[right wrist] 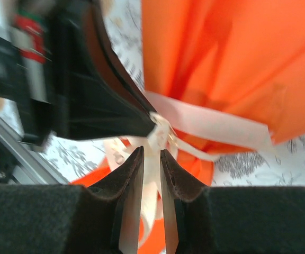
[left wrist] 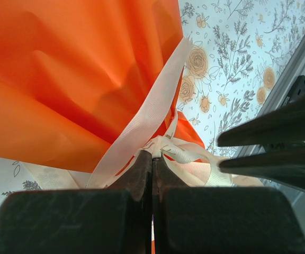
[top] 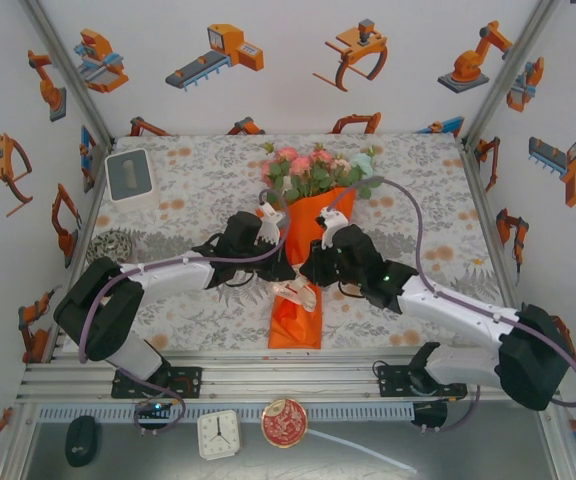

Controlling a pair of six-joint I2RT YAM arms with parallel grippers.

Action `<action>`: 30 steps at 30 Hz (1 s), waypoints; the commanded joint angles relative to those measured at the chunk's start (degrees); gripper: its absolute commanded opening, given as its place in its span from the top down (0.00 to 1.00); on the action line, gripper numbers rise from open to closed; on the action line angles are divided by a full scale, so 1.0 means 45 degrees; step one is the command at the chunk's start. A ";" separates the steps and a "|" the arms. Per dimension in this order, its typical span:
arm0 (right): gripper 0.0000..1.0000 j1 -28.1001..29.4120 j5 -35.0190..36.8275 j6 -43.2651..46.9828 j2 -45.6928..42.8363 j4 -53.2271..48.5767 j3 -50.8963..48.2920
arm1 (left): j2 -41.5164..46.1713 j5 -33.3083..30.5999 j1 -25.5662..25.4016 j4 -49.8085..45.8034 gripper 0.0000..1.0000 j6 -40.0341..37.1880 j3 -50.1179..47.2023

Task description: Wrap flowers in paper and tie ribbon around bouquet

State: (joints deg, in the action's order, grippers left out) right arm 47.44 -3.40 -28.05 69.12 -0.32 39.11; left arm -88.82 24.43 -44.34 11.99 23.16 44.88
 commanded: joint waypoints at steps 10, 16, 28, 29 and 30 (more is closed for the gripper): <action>0.79 0.0121 -0.0236 0.0983 -0.0584 -0.0741 -0.0921 | 0.0440 0.0097 -0.0089 0.0188 1.00 -0.0383 0.0107; 0.73 0.0110 0.0287 0.1847 -0.1783 -0.1914 0.0056 | 0.0387 0.0133 -0.0092 0.0212 1.00 -0.0352 0.0104; 0.70 0.0108 -0.0826 0.3438 0.1038 -0.2118 0.2385 | 0.0424 0.0121 -0.0108 0.0151 1.00 -0.0391 0.0114; 0.70 0.0119 -0.0841 0.3513 0.1246 -0.2130 0.2485 | 0.0406 0.0138 -0.0108 0.0128 1.00 -0.0392 0.0130; 0.70 0.0116 -0.0925 0.3568 0.1388 -0.2144 0.2578 | 0.0397 0.0153 -0.0108 0.0120 1.00 -0.0382 0.0134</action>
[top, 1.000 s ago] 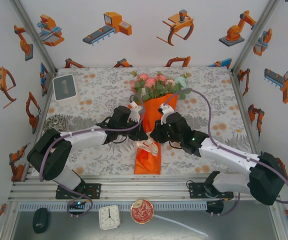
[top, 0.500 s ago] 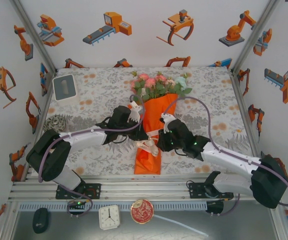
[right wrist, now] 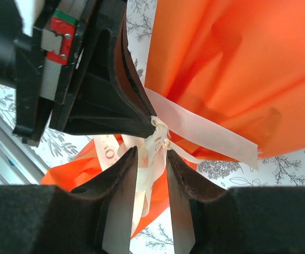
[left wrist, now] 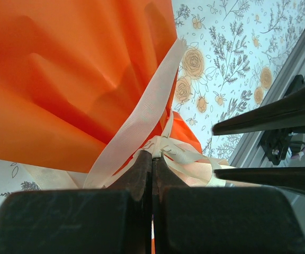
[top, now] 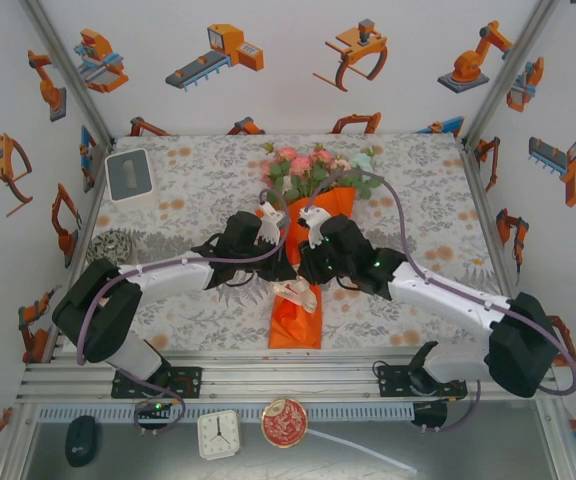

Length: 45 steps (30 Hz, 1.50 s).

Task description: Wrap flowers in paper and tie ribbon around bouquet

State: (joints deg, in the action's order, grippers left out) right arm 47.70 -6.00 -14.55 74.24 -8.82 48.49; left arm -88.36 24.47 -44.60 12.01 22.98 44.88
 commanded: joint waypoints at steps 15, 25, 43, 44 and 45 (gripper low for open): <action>0.78 0.0044 -0.0551 0.0611 0.0970 0.0171 0.0272 | 0.0249 0.0211 -0.0050 0.0161 1.00 -0.0351 0.0104; 1.00 0.0044 -0.0010 0.0505 0.0808 0.1094 -0.0024 | 0.0813 -0.0083 -0.0048 0.0086 0.67 -0.0586 -0.0064; 1.00 -0.0078 0.1697 -0.1790 0.0398 0.1843 -0.0209 | 0.4993 -0.5649 -0.3256 -0.1322 0.54 0.5691 -0.1085; 1.00 -0.0109 0.1704 -0.1913 0.0412 0.1857 -0.0190 | 0.4799 -0.6221 -0.3596 -0.1714 0.52 0.6210 -0.0847; 1.00 -0.0112 0.1686 -0.1996 0.0454 0.1898 -0.0196 | 0.4543 -0.6672 -0.3904 -0.2076 0.49 0.6777 -0.0610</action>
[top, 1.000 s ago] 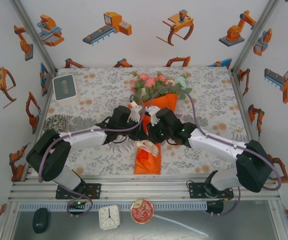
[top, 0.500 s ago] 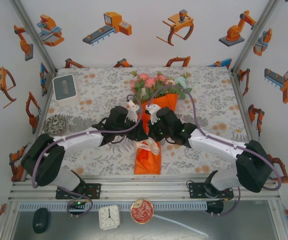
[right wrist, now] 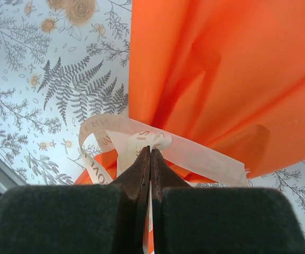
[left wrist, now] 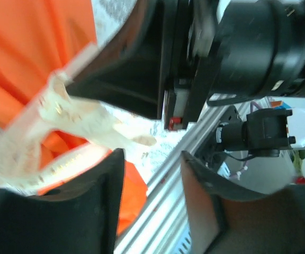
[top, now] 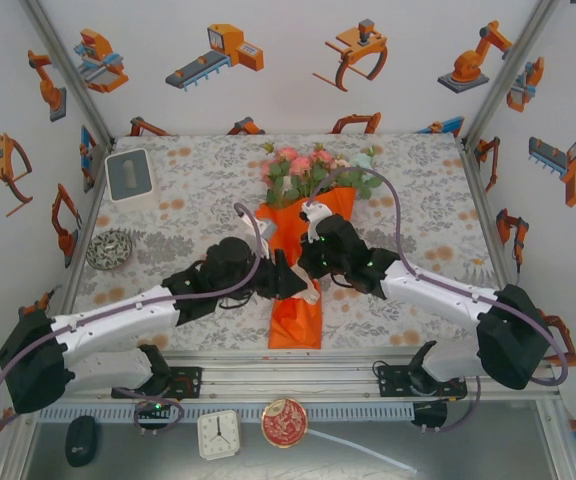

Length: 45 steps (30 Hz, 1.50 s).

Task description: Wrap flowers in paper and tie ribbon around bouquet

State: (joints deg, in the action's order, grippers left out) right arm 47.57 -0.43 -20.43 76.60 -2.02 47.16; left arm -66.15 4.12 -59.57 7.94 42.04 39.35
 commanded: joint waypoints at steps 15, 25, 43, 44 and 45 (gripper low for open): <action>1.00 -0.0103 0.0251 -0.1030 -0.0028 0.0449 0.0139 | -0.3541 -0.2800 -0.1030 -0.1560 0.42 0.4434 0.2234; 1.00 -0.0628 0.1063 -0.1600 -0.0584 -0.0027 -0.0226 | -0.1892 -0.4232 -0.0276 -0.4388 1.00 0.4575 0.1716; 1.00 -0.1775 0.3137 -0.2802 -0.3421 -0.1488 -0.3548 | -0.0163 -0.2940 0.3442 -0.6067 1.00 0.2578 -0.0308; 1.00 -0.1853 0.3261 -0.2903 -0.3579 -0.1621 -0.3649 | -0.0211 -0.2881 0.3644 -0.6027 1.00 0.2575 -0.0444; 1.00 -0.1926 0.3381 -0.3021 -0.3719 -0.1762 -0.3764 | -0.0260 -0.2788 0.3874 -0.5953 1.00 0.2602 -0.0580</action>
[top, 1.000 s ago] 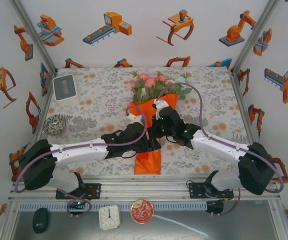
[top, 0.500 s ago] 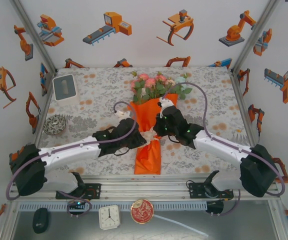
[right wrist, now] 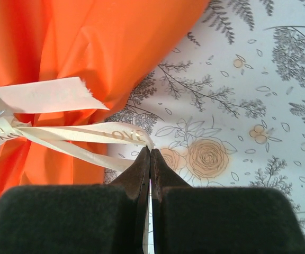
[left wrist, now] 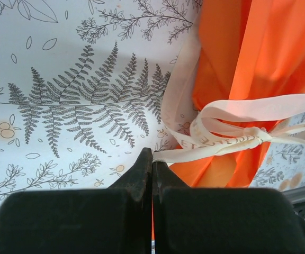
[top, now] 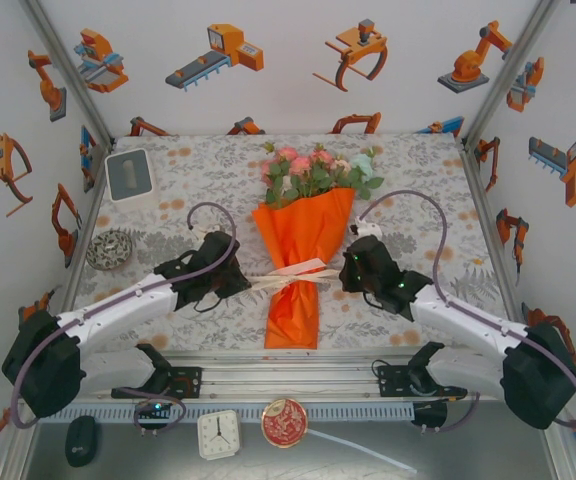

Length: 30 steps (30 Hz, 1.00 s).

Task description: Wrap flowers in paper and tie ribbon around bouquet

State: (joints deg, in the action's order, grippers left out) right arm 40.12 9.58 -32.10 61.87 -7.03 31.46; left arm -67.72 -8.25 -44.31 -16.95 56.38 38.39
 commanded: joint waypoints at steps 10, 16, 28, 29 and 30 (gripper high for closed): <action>1.00 -0.0842 0.2306 -0.1339 -0.1370 -0.1638 -0.1418 | -0.0153 0.0582 0.2127 0.0310 1.00 -0.0857 -0.1302; 1.00 -0.1578 0.2974 -0.2109 -0.2167 -0.2918 -0.1775 | -0.0369 0.0525 0.2783 0.0580 1.00 -0.0947 -0.1659; 1.00 -0.2421 0.4052 -0.3260 -0.2904 -0.4605 -0.1793 | -0.1023 0.0270 0.3787 0.0775 1.00 0.0007 -0.2493; 1.00 -0.2469 0.4049 -0.3334 -0.3130 -0.4587 -0.1878 | -0.1044 0.0380 0.3812 0.0844 1.00 0.0049 -0.2538; 1.00 -0.2470 0.3917 -0.3276 -0.3357 -0.4431 -0.1966 | -0.1017 0.0666 0.3813 0.1119 1.00 -0.0142 -0.2572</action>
State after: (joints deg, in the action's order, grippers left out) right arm 32.82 10.94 -47.88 49.04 -15.22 24.77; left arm -71.35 6.20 -30.94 -4.21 57.49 29.50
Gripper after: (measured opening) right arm 0.004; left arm 0.007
